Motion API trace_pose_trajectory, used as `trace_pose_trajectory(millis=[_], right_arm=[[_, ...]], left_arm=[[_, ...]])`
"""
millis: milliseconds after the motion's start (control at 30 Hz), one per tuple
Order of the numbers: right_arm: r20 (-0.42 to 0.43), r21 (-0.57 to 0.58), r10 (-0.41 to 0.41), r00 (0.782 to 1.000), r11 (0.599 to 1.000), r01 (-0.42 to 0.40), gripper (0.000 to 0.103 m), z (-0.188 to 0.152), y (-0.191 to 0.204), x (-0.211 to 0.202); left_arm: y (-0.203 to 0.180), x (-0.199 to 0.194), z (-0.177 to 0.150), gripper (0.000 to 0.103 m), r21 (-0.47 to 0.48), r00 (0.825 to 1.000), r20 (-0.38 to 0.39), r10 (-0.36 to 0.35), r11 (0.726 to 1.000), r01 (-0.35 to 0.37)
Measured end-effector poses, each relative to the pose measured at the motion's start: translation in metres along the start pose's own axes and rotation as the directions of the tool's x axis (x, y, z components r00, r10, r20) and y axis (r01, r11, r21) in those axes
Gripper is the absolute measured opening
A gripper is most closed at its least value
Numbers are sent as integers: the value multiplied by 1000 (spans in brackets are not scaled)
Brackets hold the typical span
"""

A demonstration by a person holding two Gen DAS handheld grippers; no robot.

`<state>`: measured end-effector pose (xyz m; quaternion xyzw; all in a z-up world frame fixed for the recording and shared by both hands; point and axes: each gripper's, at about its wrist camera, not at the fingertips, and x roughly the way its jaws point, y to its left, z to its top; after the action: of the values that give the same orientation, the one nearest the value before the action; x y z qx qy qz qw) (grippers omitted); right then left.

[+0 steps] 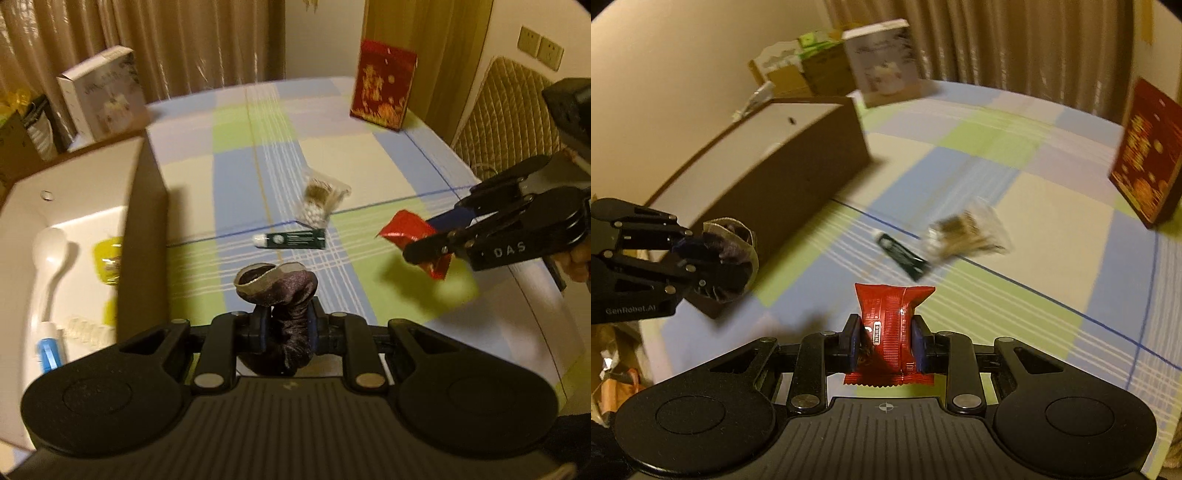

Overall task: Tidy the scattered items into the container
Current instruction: 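Carry hair tie and red packet over the box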

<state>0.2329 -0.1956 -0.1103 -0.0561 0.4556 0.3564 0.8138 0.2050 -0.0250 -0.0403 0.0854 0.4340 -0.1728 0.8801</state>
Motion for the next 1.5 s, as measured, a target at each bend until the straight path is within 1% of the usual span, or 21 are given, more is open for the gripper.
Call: trace_pose_trajectory(millis=[133, 367, 467, 567, 767, 900, 1067, 1200, 1367, 1500], right_arm=[[5, -42, 26, 1000, 999, -25, 31, 13, 26, 2], [53, -119, 133, 990, 985, -126, 31, 46, 76, 1], [72, -161, 181, 981, 973, -167, 31, 64, 100, 6], [84, -205, 207, 975, 961, -186, 31, 83, 124, 17], [93, -263, 230, 969, 944, -199, 31, 115, 158, 42], [72, -294, 230, 971, 935, -199, 31, 134, 170, 65], [16, -317, 204, 979, 930, -188, 31, 151, 177, 102], [-30, -329, 182, 983, 927, -182, 31, 157, 179, 127], [-66, -328, 155, 986, 929, -168, 31, 161, 175, 150], [-80, -319, 148, 986, 933, -166, 31, 164, 171, 161]], left_arm=[[21, -29, -7, 17, -25, 999, 36, 14, 1000, -13], [71, -75, -22, 17, -58, 991, 88, 99, 994, -94], [95, -88, -26, 17, -73, 985, 96, 143, 988, -136], [119, -96, -29, 17, -80, 978, 97, 186, 981, -178], [158, -95, -34, 17, -81, 971, 81, 226, 972, -219], [181, -90, -35, 17, -89, 972, 68, 226, 972, -219], [205, -79, -36, 17, -87, 973, 47, 225, 972, -220], [220, -64, -37, 17, -82, 975, 15, 220, 973, -218], [235, -46, -41, 17, -69, 977, -35, 211, 975, -213], [242, -32, -44, 17, -52, 977, -69, 203, 977, -207]])
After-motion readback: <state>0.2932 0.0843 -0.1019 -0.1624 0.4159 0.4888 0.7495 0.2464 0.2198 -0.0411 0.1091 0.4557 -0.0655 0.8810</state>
